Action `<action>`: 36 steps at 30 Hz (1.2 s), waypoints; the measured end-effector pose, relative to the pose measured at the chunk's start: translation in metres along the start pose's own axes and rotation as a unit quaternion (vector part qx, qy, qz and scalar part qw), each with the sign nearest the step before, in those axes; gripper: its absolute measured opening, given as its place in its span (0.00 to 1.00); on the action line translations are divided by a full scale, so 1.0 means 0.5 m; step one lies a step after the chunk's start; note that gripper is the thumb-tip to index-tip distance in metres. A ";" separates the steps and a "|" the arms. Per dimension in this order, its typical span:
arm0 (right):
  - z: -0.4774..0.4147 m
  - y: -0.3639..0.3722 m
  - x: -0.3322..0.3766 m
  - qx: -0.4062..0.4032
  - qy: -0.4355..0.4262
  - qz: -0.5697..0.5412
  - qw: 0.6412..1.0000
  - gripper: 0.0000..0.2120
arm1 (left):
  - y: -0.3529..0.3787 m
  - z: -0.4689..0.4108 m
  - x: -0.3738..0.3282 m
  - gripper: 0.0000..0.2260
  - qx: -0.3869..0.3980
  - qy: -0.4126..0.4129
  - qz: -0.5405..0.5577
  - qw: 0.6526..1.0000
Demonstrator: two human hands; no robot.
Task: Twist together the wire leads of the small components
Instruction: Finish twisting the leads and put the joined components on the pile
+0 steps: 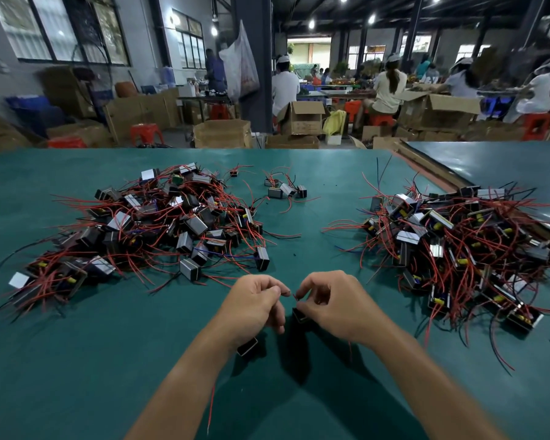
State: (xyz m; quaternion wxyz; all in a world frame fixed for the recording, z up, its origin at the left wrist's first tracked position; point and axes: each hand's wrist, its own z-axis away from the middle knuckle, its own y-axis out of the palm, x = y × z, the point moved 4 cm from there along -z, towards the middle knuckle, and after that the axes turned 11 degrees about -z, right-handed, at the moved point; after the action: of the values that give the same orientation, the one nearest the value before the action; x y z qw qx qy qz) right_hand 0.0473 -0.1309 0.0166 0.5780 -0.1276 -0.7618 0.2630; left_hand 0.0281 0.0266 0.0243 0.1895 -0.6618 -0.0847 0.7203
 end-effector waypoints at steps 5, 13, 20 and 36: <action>-0.001 0.001 0.002 0.001 -0.011 0.029 1.000 0.02 | 0.004 -0.003 0.001 0.13 -0.001 0.003 -0.010 1.000; 0.002 -0.013 0.016 -0.059 -0.043 0.005 0.997 0.04 | 0.005 0.001 -0.005 0.09 -0.007 0.012 0.006 1.000; 0.002 -0.003 0.017 -0.035 -0.062 -0.015 0.997 0.05 | 0.003 0.002 -0.006 0.07 -0.001 0.023 0.000 1.000; -0.005 0.008 0.012 0.083 0.047 -0.089 0.991 0.18 | 0.015 0.014 -0.002 0.08 0.087 0.078 -0.161 0.980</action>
State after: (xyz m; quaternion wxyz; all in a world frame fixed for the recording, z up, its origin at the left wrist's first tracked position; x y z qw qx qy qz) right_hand 0.0475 -0.1242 0.0196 0.6431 -0.0229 -0.7176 0.2664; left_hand 0.0201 0.0201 0.0233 0.3660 -0.6743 -0.1119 0.6315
